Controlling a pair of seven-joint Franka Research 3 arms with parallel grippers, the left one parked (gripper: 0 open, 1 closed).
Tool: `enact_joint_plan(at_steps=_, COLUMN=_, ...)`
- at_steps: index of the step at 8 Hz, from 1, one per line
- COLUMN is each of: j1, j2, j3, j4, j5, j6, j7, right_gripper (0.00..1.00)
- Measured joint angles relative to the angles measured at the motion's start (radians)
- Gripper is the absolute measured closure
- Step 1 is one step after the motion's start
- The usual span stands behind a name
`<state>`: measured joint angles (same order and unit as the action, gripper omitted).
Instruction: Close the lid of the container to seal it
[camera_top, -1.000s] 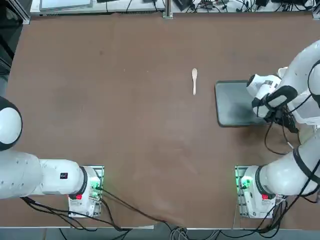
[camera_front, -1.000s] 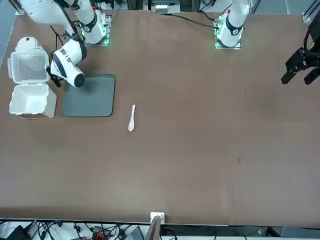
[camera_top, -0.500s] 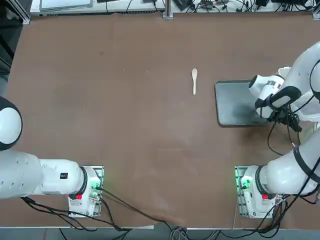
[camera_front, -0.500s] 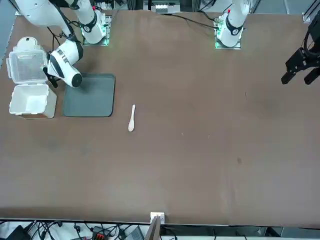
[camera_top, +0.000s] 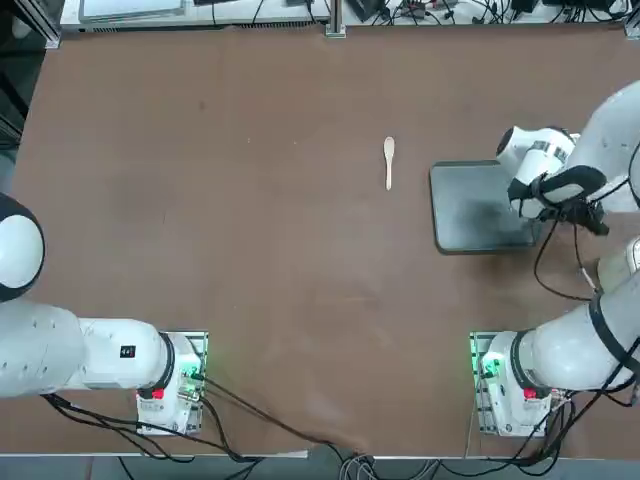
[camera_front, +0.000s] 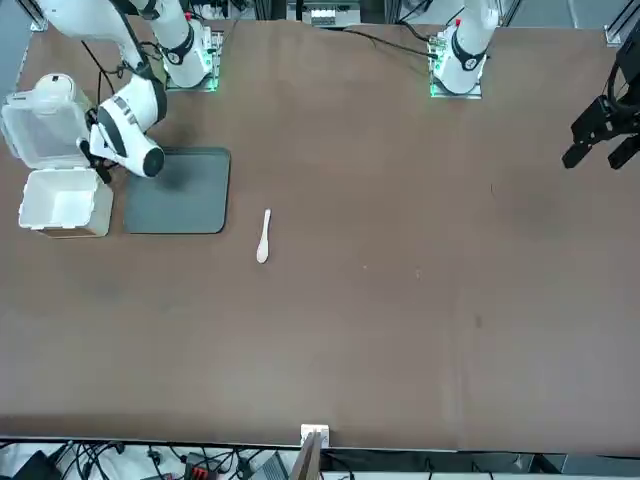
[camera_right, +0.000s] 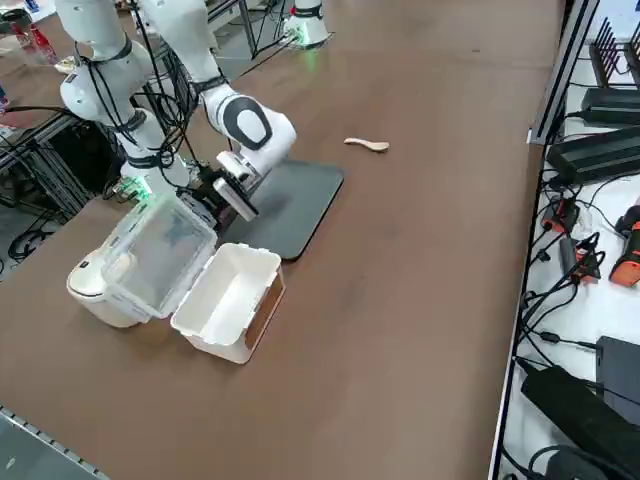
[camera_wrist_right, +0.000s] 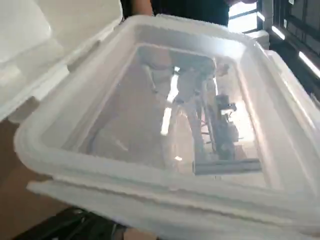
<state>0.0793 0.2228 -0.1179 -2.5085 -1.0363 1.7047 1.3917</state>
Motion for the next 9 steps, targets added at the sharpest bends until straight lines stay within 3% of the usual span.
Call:
enact_joint_plan(at_steps=3, j1=0.0, j2=-0.048, j3=-0.001, j4=0.084, j5=0.0, j6=-0.056, j7=-0.181, right_gripper=0.96)
enact_joint_plan(at_steps=7, j1=-0.003, j2=-0.064, j3=-0.005, j4=0.463, j5=0.233, j6=-0.209, j7=-0.625, right_gripper=0.98)
enact_joint_plan(at_steps=9, j1=-0.02, j2=-0.095, j3=-0.014, j4=0.568, j5=0.314, j6=-0.188, j7=-0.819, right_gripper=0.98)
